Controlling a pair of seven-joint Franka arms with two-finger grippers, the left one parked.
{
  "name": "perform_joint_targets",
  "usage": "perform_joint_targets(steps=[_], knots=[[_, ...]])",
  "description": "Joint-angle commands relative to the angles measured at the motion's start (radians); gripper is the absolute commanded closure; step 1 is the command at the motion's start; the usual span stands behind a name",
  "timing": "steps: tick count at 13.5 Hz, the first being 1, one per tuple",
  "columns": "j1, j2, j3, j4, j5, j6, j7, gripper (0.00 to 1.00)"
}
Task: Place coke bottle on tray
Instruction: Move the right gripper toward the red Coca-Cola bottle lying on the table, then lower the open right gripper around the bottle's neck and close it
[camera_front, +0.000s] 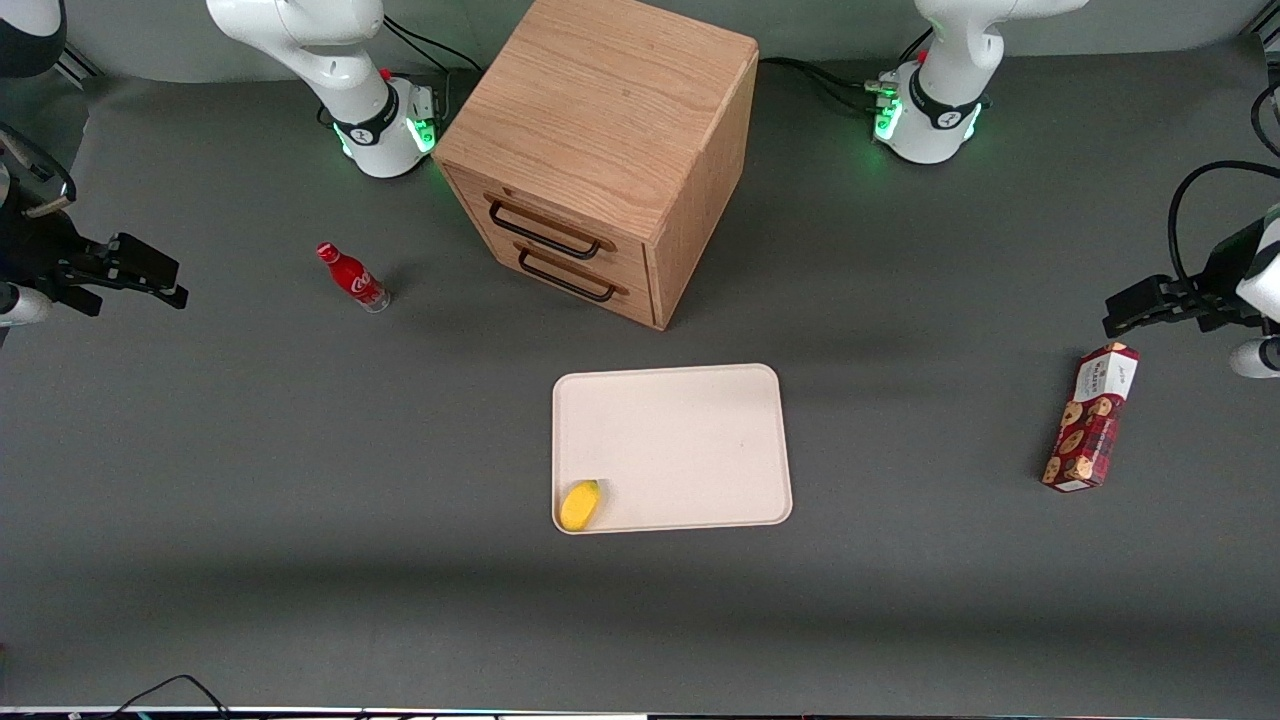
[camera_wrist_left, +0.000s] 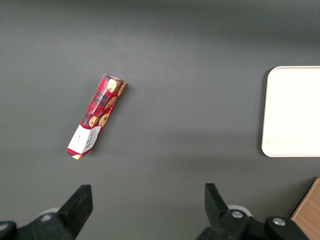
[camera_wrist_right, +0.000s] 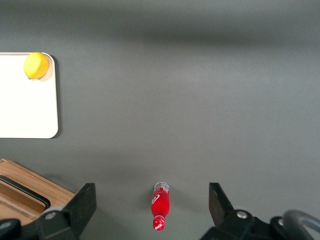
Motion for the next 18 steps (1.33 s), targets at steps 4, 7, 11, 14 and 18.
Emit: perform_joint_targets(steps=[4, 7, 11, 14, 18], knots=[[0.01, 0.034, -0.007, -0.017, 0.017, -0.02, 0.065, 0.0], [0.002, -0.021, -0.001, -0.233, 0.021, -0.013, 0.087, 0.0], [0.006, -0.16, 0.038, -0.551, 0.02, 0.125, 0.085, 0.0], [0.01, -0.233, 0.039, -0.753, 0.012, 0.227, 0.082, 0.0], [0.011, -0.35, 0.047, -1.031, 0.005, 0.446, 0.079, 0.0]])
